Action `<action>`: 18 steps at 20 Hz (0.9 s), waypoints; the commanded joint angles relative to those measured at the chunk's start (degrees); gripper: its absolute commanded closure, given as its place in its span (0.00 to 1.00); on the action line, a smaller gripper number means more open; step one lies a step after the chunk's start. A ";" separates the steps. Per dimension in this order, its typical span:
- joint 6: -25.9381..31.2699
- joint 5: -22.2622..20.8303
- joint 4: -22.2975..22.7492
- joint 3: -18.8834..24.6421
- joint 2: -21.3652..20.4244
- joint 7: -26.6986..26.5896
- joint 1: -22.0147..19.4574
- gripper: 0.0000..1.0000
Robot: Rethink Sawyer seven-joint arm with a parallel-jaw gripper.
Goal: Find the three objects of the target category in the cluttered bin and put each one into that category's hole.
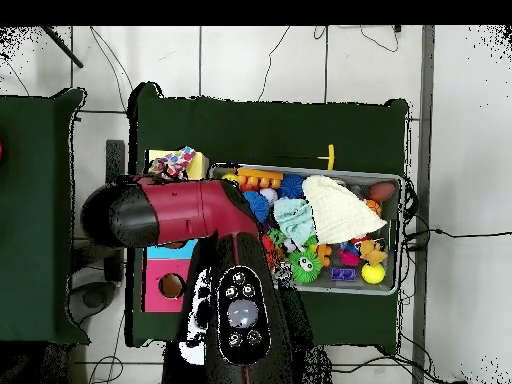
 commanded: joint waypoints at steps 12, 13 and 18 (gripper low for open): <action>-3.73 -0.74 -2.21 2.62 9.19 4.54 -1.30 1.00; -3.98 -0.77 -2.38 2.54 9.53 4.67 -1.21 1.00; -4.28 -0.51 -1.95 1.57 9.48 6.15 -0.09 1.00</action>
